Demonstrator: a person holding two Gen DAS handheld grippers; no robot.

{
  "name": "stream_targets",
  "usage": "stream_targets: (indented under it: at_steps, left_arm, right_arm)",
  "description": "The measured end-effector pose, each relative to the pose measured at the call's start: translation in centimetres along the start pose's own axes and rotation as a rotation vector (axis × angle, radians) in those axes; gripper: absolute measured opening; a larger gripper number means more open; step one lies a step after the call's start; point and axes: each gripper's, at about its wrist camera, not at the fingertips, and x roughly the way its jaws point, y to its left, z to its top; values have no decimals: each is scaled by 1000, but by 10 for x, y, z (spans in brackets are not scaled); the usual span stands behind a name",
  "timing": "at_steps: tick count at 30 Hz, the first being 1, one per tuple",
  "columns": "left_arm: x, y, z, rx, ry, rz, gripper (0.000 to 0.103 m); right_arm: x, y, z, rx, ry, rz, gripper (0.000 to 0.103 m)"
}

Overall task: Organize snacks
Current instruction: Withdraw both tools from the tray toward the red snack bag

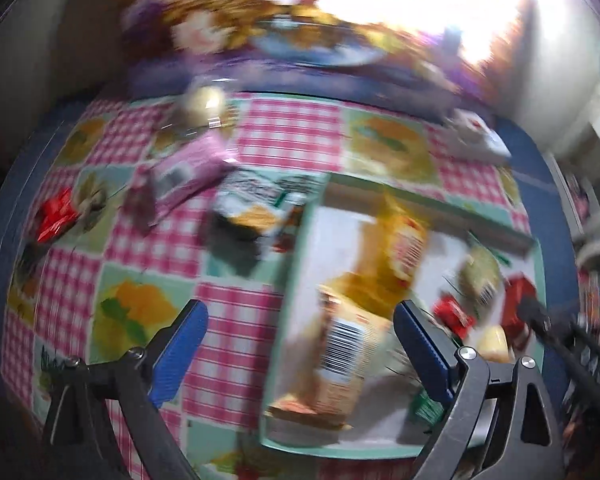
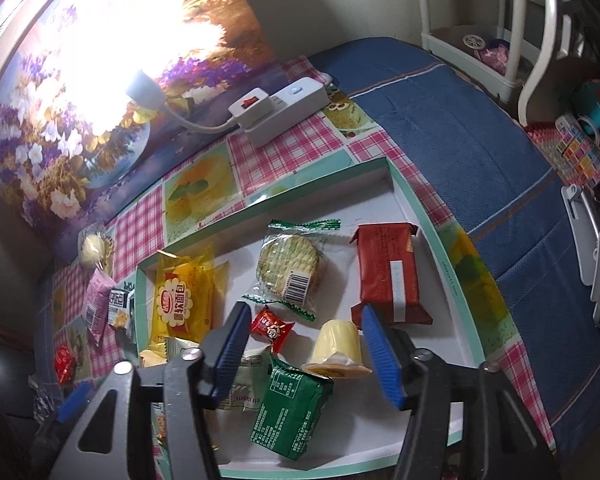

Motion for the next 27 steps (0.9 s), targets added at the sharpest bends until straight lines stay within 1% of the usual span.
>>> stream_targets:
  at_steps: [2, 4, 6, 9, 12, 16, 20, 22, 27]
  left_arm:
    - [0, 19, 4, -70, -4, 1, 94]
    - [1, 37, 7, -138, -6, 11, 94]
    - [2, 57, 10, -204, -4, 24, 95]
    - [4, 84, 12, -280, 4, 32, 96]
    - [6, 104, 13, -328, 9, 47, 97]
    - [7, 127, 14, -357, 5, 106, 97]
    - [4, 139, 15, -368, -9, 132, 97]
    - [3, 144, 17, -369, -14, 140, 98]
    - [1, 152, 18, -359, -22, 147, 98]
  right_arm:
    - [1, 7, -1, -24, 1, 4, 66]
    - [2, 15, -3, -49, 3, 5, 73]
    - [3, 24, -5, -78, 5, 4, 75]
    - [5, 37, -9, -121, 11, 17, 85]
    - [8, 50, -13, -158, 19, 30, 86]
    - [9, 62, -19, -194, 12, 29, 93]
    - [9, 74, -24, -230, 1, 42, 95]
    - [9, 79, -26, -244, -2, 47, 103]
    - [10, 88, -31, -263, -14, 64, 103]
